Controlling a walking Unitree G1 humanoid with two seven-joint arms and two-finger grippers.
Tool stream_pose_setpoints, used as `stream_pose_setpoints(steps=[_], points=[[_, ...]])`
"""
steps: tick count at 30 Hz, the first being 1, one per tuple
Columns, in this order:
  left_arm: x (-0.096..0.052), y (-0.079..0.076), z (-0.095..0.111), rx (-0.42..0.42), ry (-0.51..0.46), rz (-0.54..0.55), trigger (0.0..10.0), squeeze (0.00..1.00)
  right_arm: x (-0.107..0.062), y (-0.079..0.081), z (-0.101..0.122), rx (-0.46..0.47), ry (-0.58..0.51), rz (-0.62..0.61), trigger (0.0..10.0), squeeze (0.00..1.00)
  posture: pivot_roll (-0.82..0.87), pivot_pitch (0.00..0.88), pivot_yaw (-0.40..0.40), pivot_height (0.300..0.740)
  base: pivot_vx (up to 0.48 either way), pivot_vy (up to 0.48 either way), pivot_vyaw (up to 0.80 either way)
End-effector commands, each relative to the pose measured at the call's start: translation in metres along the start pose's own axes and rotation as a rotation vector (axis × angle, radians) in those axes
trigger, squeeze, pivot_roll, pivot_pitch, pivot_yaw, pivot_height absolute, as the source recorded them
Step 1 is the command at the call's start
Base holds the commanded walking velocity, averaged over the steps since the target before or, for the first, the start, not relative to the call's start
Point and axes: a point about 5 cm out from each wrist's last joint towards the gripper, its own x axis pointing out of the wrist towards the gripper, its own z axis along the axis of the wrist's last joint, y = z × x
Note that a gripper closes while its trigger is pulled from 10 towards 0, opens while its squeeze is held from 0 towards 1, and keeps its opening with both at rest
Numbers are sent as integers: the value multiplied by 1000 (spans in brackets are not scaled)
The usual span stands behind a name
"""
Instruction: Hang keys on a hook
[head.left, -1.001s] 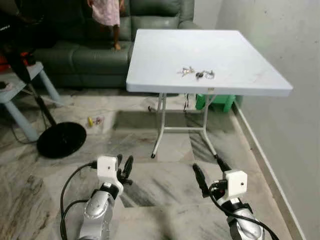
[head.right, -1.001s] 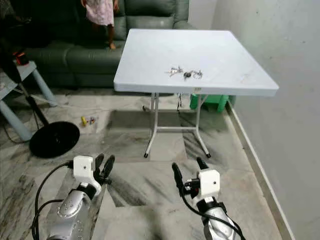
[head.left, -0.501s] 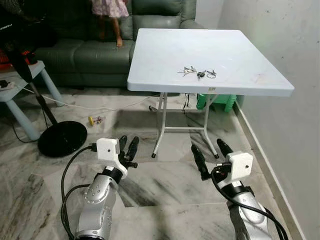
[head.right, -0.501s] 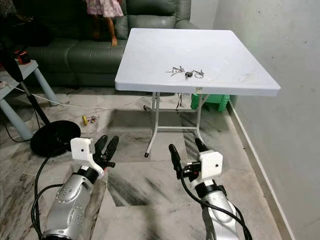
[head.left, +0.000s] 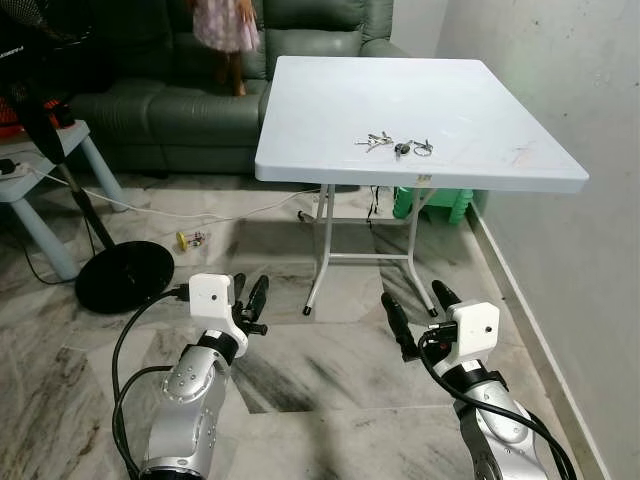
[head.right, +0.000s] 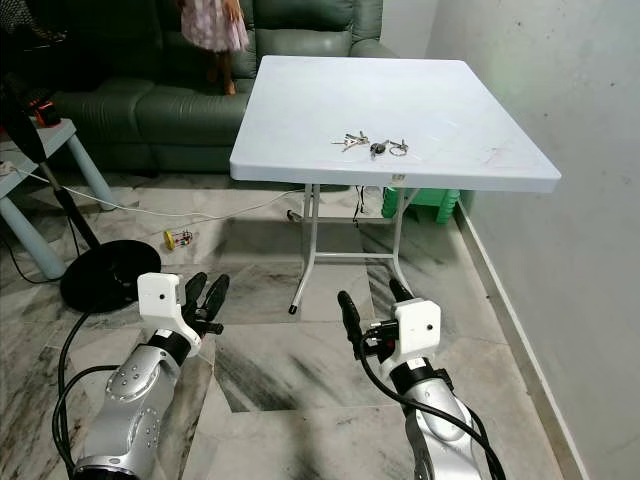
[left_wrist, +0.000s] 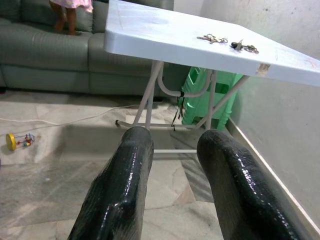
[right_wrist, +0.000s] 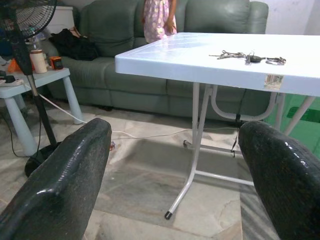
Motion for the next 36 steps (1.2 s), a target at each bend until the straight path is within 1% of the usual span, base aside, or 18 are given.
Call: stream_pose_setpoints(steps=[1,5,13,36], points=[[2,-2,7,18,-24,-15,10000,0,3,-2,4,-9,-8,-1,10000,0,79,0,-28,736,289,0,0],[3,-5,8,37,-32,-22,10000,0,5,-3,5,-11,-9,-1,10000,0,79,0,-29,736,379,0,0],[4,-9,6,36,-30,-27,10000,0,4,-3,5,-11,-9,2,10000,0,77,0,-29,736,420,0,0],[4,-13,5,21,-29,-19,10000,0,5,-3,7,-16,-7,24,10000,0,80,0,-39,736,422,0,0]])
